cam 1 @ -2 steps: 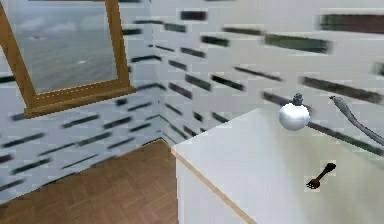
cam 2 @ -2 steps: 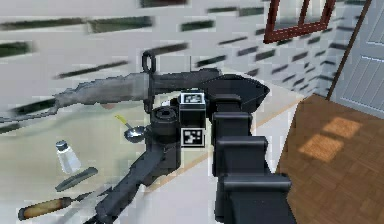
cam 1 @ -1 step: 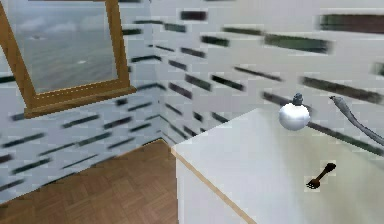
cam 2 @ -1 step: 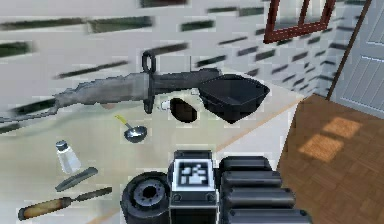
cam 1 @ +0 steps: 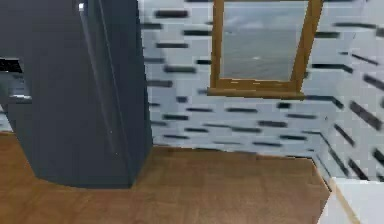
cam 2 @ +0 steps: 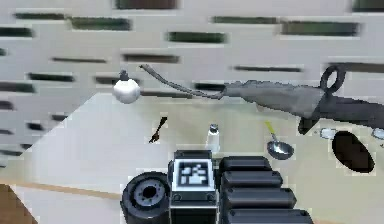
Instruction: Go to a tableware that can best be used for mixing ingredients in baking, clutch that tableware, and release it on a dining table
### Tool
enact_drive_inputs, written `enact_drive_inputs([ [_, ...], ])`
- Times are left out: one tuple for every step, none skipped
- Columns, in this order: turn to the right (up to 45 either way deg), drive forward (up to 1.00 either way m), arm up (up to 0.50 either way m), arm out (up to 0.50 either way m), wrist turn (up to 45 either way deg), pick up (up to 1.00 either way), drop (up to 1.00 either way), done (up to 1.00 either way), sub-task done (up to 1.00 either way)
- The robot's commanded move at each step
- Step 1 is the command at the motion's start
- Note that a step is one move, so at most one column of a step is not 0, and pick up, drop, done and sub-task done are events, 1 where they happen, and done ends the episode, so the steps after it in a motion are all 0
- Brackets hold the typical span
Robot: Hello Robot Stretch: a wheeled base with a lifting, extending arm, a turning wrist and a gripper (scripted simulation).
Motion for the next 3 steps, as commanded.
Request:
enact_drive_inputs([
  [-45.0,0.0,0.0,0.0,0.0,0.0,0.0,0.0,0.0],
  [-36.0,0.0,0.0,0.0,0.0,0.0,0.0,0.0,0.0],
  [0.0,0.1,0.0,0.0,0.0,0.0,0.0,0.0,0.0],
])
